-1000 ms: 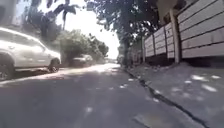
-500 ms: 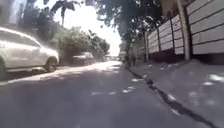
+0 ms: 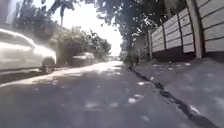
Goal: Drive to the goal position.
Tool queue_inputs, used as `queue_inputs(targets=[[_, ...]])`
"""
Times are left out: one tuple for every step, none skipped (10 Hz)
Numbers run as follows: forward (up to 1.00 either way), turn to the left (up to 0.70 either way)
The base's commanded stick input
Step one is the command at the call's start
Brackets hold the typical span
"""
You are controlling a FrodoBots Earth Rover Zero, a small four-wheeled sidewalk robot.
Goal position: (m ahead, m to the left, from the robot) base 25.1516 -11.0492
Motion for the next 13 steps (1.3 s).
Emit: queue_inputs(targets=[[1.0, 0.0], [1.0, 0.0], [1.0, 0.0], [1.0, 0.0], [1.0, 0.0], [1.0, 0.0], [1.0, -0.19], [1.0, -0.4], [1.0, -0.4], [1.0, -0.4], [1.0, -0.39], [1.0, -0.3], [1.0, -0.02]])
